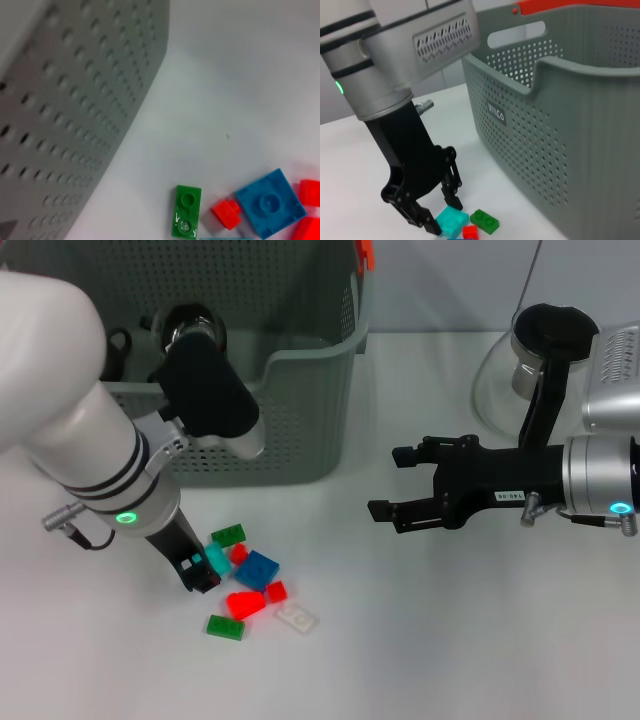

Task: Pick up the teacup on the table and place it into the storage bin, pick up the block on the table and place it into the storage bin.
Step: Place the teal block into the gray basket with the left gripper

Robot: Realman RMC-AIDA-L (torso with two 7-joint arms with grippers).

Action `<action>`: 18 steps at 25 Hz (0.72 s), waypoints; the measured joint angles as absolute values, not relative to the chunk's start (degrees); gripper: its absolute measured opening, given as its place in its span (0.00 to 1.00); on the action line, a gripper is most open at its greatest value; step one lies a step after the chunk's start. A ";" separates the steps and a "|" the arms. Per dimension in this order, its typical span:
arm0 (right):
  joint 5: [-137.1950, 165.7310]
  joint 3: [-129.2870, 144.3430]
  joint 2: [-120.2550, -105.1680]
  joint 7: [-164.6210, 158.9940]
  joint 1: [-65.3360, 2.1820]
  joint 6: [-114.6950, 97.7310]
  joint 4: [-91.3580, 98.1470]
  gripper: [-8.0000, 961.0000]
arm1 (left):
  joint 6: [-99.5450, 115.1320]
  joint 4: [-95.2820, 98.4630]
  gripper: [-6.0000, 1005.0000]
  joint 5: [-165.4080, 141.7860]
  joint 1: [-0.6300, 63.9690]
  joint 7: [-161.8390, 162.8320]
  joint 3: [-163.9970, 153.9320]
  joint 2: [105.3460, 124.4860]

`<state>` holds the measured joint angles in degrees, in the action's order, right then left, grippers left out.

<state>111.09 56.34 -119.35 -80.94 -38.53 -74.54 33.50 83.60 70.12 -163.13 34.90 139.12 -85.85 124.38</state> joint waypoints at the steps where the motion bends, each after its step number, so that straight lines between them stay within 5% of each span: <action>1: 111.09 56.34 -119.35 -80.94 -38.47 -74.55 33.50 0.95 | 84.19 71.49 0.43 -163.10 34.47 139.32 -85.81 124.40; 13: 111.10 56.43 -119.36 -80.95 -38.40 -74.99 33.57 0.95 | 109.54 96.67 0.44 -137.02 31.34 142.27 -58.34 123.92; 18: 111.14 56.48 -119.31 -80.96 -38.41 -76.70 33.96 0.95 | 108.30 95.66 0.47 -133.87 39.70 142.30 -44.21 119.02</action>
<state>111.14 56.48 -119.31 -80.96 -38.41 -76.70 33.96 108.30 95.66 -133.87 39.70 142.30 -44.21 119.02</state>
